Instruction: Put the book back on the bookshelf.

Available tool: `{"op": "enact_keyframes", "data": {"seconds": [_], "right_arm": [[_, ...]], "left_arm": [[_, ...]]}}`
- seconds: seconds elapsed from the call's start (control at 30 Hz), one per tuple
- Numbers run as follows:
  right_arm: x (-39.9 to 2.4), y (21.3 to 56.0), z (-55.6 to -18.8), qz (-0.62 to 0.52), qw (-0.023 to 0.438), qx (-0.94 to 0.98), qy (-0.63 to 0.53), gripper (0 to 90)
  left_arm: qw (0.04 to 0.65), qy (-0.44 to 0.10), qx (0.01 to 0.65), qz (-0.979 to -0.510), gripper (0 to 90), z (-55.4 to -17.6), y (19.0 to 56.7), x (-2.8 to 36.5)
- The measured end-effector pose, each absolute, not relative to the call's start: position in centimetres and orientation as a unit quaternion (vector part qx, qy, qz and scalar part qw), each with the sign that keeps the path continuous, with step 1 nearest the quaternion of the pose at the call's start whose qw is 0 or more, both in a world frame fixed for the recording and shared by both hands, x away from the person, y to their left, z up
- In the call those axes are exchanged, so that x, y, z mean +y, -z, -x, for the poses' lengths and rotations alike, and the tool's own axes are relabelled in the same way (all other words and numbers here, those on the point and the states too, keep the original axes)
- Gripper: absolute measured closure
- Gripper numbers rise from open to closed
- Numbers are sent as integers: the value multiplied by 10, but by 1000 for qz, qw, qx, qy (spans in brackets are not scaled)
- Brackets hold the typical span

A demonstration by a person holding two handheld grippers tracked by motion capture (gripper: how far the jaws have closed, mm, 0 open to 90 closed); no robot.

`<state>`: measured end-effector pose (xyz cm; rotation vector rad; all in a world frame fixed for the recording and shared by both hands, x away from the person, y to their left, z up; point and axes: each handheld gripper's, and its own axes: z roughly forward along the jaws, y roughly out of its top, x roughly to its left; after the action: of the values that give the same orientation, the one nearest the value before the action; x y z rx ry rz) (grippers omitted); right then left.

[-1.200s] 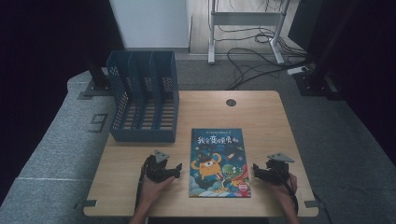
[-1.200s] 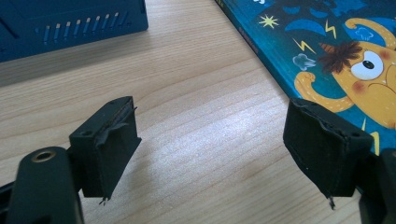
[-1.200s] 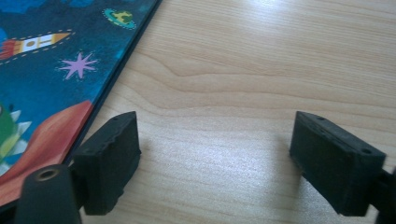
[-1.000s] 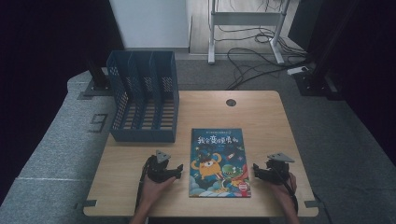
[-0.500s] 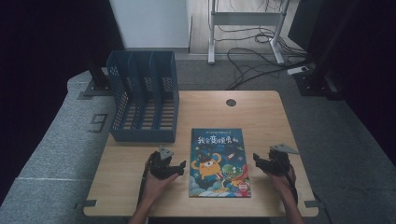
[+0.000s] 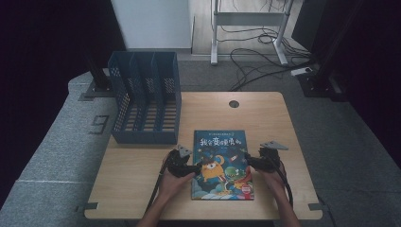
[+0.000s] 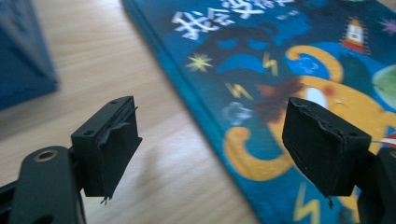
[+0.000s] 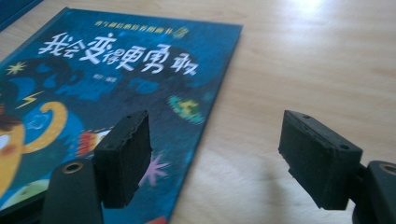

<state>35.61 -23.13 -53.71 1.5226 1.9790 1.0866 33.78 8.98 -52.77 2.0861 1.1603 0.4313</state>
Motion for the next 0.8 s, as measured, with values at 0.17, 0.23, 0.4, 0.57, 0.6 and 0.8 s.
{"op": "enact_keyframes", "data": {"seconds": [0.17,0.23,0.4,0.57,0.6,0.8], "right_arm": [[-223,543,-354,-547,201,717,-382,247],[-221,544,-354,-546,200,720,-380,247],[-215,551,-354,-544,185,725,-379,249],[-212,551,-352,-540,177,728,-383,250],[-211,551,-351,-537,176,730,-384,252],[-209,551,-351,-535,169,732,-387,259]], "left_arm": [[355,-155,440,-811,194,-333,534,80],[354,-153,434,-814,194,-332,536,76],[352,-145,431,-818,193,-333,540,71],[349,-144,434,-818,176,-333,543,69],[349,-143,434,-818,176,-333,543,69],[349,-140,443,-814,155,-336,544,73]]}}
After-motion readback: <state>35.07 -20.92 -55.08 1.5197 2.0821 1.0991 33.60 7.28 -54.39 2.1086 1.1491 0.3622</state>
